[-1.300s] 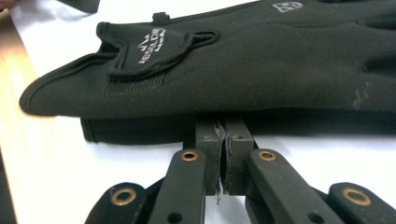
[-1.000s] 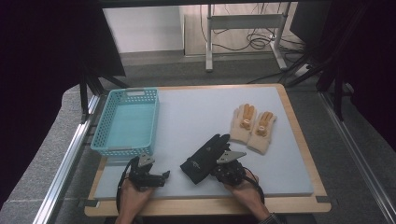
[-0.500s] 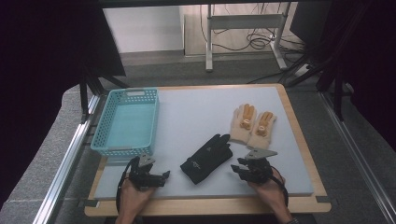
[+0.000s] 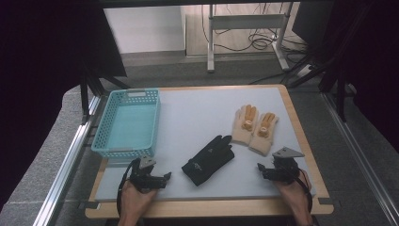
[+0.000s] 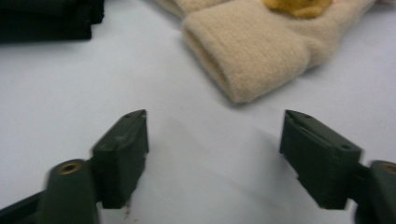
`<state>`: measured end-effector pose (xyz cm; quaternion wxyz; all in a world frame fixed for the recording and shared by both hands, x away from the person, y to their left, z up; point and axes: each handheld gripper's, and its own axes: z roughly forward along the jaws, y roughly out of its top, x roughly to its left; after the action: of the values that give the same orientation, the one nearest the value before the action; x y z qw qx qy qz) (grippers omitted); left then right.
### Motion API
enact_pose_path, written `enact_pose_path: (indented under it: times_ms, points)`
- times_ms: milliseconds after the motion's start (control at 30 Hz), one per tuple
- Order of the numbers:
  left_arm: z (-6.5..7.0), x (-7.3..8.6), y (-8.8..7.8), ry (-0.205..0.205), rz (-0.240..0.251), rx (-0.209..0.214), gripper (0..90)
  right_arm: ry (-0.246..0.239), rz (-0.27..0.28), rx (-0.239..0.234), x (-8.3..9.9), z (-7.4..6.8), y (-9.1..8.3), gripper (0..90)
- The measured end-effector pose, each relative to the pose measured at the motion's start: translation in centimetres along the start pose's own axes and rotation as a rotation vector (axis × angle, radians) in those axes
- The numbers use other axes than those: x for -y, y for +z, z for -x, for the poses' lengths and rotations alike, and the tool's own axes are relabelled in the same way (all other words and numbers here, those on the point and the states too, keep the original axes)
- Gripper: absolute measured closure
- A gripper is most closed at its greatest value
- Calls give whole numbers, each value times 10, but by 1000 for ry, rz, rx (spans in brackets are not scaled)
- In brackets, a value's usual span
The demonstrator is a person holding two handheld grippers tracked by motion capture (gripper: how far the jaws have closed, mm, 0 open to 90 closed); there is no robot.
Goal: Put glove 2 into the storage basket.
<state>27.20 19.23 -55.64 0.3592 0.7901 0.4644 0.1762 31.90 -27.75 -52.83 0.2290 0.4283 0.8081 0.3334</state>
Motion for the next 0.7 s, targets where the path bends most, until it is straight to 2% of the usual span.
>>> enact_pose_path:
  times_ms: [67,233,433,500,633,700]
  points:
    - [0,1,0,0,6,-2,66,28,10,-22,2,4,1,216]
    - [1,1,0,-4,8,-6,61,33,16,-18,4,3,1,212]
    - [1,-4,0,8,-29,-4,67,40,29,-12,6,2,1,211]
    - [2,-8,-2,15,-37,13,80,41,30,-11,6,2,1,211]
    - [9,-17,-8,32,-20,59,73,41,32,-10,6,2,0,211]
    - [14,-23,-10,41,-23,93,61,43,34,-10,6,2,0,212]
